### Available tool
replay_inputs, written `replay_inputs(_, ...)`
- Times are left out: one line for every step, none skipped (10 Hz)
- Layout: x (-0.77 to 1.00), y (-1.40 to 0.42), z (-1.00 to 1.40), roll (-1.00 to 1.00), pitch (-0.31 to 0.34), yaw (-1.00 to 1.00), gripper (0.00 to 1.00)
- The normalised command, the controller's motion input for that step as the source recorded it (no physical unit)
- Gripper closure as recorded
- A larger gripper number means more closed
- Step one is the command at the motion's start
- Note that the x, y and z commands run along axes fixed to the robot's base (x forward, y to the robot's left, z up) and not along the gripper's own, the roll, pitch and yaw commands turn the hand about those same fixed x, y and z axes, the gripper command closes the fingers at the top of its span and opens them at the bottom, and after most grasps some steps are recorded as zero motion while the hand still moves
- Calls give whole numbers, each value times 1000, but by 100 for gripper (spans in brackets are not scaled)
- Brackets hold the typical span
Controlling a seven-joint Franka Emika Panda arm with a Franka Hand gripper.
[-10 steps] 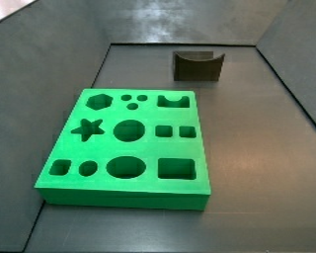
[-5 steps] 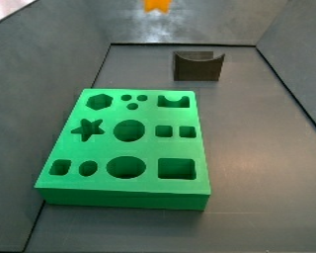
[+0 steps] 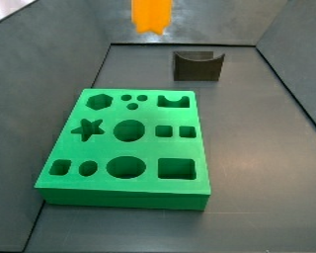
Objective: Pick up the star object. Move up. Place the star object on the fixture. Regrasp the star object. Move to above the board. Insert the star object.
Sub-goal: Move to above the board, then insert the star object.
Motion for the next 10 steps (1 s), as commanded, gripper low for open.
replay_inputs(-59,25,2,-501,-59,-45,100)
replay_inputs(-47,19,-1,-338,-47,-31,100)
replay_inputs(-36,18,-3,-261,-39,-18,100)
replay_inputs(0,-54,-29,0,0,0,100)
replay_inputs(-57,-9,0,0,-17,0,100)
replay_inputs(0,-66,-100,0,-4,0,100)
replay_inputs(11,-114,-457,0,-119,37,100)
replay_inputs(-311,-203,-794,23,0,700,100)
replay_inputs(0,-226,-714,-4,-19,720,100)
replay_inputs(-14,-20,-457,-30,-61,-360,100)
